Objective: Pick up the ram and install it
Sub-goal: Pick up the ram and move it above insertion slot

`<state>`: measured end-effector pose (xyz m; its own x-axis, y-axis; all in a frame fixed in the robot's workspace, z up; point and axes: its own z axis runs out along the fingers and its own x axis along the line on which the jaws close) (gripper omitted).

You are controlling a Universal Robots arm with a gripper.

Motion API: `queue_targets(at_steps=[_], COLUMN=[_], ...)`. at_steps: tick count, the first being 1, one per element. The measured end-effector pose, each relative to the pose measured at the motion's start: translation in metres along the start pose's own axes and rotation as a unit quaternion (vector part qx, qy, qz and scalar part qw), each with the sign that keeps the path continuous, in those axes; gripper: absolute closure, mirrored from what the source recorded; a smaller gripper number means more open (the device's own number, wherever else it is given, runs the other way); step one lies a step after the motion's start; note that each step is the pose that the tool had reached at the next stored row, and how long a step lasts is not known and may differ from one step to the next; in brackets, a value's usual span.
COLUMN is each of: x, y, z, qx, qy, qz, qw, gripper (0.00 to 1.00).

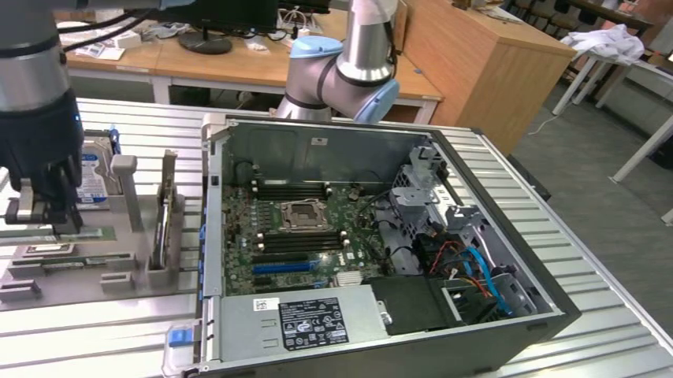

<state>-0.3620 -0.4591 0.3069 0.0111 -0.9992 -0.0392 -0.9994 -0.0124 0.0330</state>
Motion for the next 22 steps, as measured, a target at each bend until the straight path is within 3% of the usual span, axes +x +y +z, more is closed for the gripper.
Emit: queue_targets(at_steps=[14, 18, 22], x=[-0.002, -0.003, -0.004], y=[-0.0004, -0.0004, -0.0004], z=[-0.0429, -0.0832, -0.0941], qx=[0.0, 0.0, 0.0001], qy=[0.0, 0.0, 0.0], qz=[0.001, 0.001, 0.001], qw=[1.0, 1.0, 1.0], gripper=[0.89, 0.89, 0.89])
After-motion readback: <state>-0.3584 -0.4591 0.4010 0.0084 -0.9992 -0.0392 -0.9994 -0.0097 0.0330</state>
